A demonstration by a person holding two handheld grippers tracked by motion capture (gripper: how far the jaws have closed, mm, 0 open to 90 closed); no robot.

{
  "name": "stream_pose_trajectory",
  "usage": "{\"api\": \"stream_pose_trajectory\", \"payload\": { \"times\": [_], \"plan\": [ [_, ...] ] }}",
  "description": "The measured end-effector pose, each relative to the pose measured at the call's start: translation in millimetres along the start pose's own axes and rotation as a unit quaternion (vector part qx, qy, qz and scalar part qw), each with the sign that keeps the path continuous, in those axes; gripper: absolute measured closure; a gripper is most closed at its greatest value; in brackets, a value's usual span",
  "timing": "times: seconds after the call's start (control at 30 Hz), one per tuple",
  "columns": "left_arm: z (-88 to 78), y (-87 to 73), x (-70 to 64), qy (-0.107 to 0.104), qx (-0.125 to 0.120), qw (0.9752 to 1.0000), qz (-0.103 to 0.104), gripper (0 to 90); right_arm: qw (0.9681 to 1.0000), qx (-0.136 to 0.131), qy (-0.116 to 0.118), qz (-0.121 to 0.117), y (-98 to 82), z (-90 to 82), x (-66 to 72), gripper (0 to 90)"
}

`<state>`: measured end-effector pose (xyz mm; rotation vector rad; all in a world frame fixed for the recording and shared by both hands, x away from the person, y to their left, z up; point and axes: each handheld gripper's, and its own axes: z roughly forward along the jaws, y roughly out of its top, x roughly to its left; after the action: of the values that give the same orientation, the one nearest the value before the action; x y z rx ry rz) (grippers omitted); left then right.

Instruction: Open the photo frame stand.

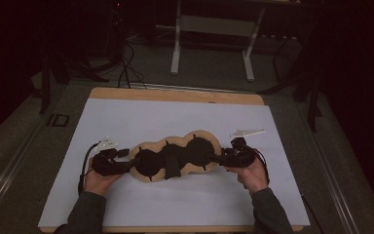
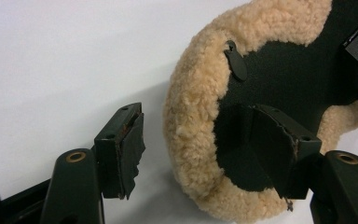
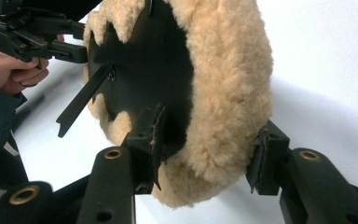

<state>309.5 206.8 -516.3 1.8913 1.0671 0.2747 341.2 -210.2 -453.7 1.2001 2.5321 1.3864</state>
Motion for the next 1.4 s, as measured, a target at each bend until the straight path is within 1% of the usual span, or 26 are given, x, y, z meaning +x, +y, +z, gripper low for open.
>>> {"api": "stream_pose_trajectory", "payload": {
  "times": [0.1, 0.13, 0.2, 0.27, 0.43, 0.6, 0.67, 0.8, 0.9, 1.0, 1.07, 1.1, 1.17, 1.4],
  "plan": [
    [1.9, 0.0, -1.1, -0.003, 0.004, 1.0, 0.001, 35.8, 1.0, 0.0, 0.0, -0.004, -0.7, -0.1, -0.2, 53.0],
    [2.9, -0.1, -0.9, -0.01, 0.005, 0.9999, 0.001, 35.8, 1.0, 0.001, 0.0, -0.006, -1.1, -0.3, -0.1, 53.0],
    [3.5, -0.3, -0.4, -0.011, 0.007, 0.9999, -0.001, 35.6, 0.9999, -0.001, 0.002, -0.014, -1.8, -0.6, 0.1, 53.0],
    [4.7, -0.8, 0.3, -0.021, 0.009, 0.9997, -0.005, 35.5, 0.9999, -0.001, 0.003, -0.016, -2.6, -1.2, 0.4, 53.1],
    [8.1, -0.9, -1.6, -0.038, 0.017, 0.9991, -0.001, 35.4, 0.9995, -0.002, 0.003, -0.03, -4.5, -1.9, 0.4, 53.2],
    [9.5, -1.5, -1.0, -0.049, 0.02, 0.9986, -0.007, 34.2, 0.9991, -0.003, 0.005, -0.043, -6.6, -2.6, 0.1, 53.2],
    [10.7, -1.6, -1.9, -0.052, 0.024, 0.9983, -0.005, 33.9, 0.9988, -0.003, 0.005, -0.048, -7.2, -2.8, 0.0, 53.3],
    [10.7, -2.1, -1.3, -0.064, 0.034, 0.9973, -0.011, 34.8, 0.9985, -0.006, 0.006, -0.054, -9.4, -3.1, -0.3, 53.2],
    [7.9, -2.6, 0.7, -0.074, 0.033, 0.9964, -0.024, 38.6, 0.9983, -0.008, 0.003, -0.058, -11.9, -2.5, -1.9, 53.0],
    [5.4, -2.6, -0.1, -0.074, 0.033, 0.9965, -0.021, 42.1, 0.9982, -0.007, 0.0, -0.059, -14.7, -1.7, -3.6, 52.8],
    [3.5, -2.1, -2.2, -0.07, 0.032, 0.997, -0.015, 44.2, 0.9982, -0.006, -0.003, -0.06, -16.3, -1.0, -4.5, 52.3],
    [2.3, -2.0, -3.5, -0.066, 0.031, 0.9973, -0.009, 45.3, 0.9982, -0.004, -0.005, -0.06, -16.9, -0.8, -4.8, 52.0],
    [0.6, -1.6, -4.9, -0.063, 0.031, 0.9976, -0.005, 47.2, 0.9979, -0.001, -0.012, -0.063, -18.8, 0.4, -5.7, 51.3],
    [-4.0, -0.8, -8.0, -0.059, 0.024, 0.998, 0.008, 52.7, 0.999, 0.003, -0.014, -0.043, -24.0, 4.0, -11.4, 49.0]
  ]
}}
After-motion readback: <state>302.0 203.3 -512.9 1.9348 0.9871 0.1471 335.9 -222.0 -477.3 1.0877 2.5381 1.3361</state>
